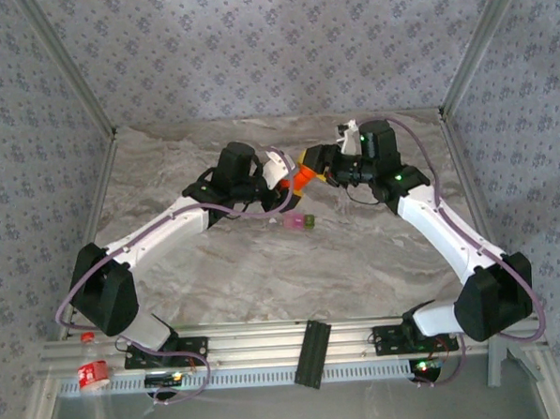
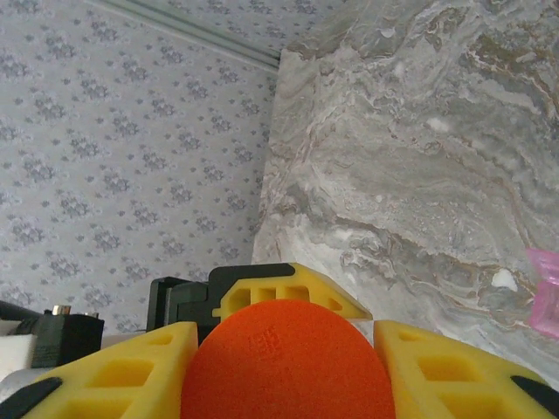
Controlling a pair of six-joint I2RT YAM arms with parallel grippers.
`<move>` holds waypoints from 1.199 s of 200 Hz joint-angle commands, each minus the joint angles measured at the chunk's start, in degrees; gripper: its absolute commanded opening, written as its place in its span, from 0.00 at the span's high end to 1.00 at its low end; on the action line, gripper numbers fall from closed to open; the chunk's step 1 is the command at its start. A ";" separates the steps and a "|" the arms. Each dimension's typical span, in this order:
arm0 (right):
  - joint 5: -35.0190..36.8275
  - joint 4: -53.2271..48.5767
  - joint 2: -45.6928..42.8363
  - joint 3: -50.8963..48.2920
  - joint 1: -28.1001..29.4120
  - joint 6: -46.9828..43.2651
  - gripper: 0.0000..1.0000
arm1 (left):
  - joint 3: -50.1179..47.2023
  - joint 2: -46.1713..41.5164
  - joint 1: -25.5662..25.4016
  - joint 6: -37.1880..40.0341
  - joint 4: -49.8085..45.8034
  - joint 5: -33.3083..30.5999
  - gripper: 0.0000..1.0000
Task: Sort the pills into containers
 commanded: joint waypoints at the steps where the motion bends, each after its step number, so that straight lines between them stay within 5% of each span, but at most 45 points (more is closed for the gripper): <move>1: 0.01 -0.77 0.11 1.09 -0.75 -2.06 0.58 | 1.68 -1.45 0.19 0.57 2.39 0.93 1.00; 29: -3.02 5.35 0.94 -1.19 -2.72 -5.83 0.62 | 1.77 -1.68 0.27 0.39 2.20 1.94 1.00; 61: -16.74 18.23 1.82 -5.20 -5.74 -14.84 0.61 | 1.89 -2.09 0.21 0.13 1.18 3.54 1.00; 106: -26.10 16.20 4.93 -2.24 -7.94 -20.10 0.66 | 1.35 -2.79 0.29 -0.22 1.17 4.20 1.00; 134: -23.25 14.88 4.63 -2.25 -8.14 -19.97 0.62 | 1.34 -2.77 0.20 -0.39 1.38 4.28 1.00; 151: -21.19 13.87 4.17 -2.21 -8.23 -17.93 0.27 | 1.34 -2.63 0.26 -0.46 1.63 3.98 1.00; 160: -18.33 12.12 3.47 -2.16 -8.26 -16.34 0.18 | 1.39 -2.56 0.24 -0.40 1.69 3.46 1.00; 202: -2.45 10.78 -4.68 -7.68 -8.13 -0.01 0.13 | 1.79 -2.35 0.24 1.44 0.12 0.67 1.00; 240: 6.12 1.99 -8.32 -5.93 -5.18 2.84 0.13 | 1.83 -2.03 0.22 1.66 -0.31 0.63 1.00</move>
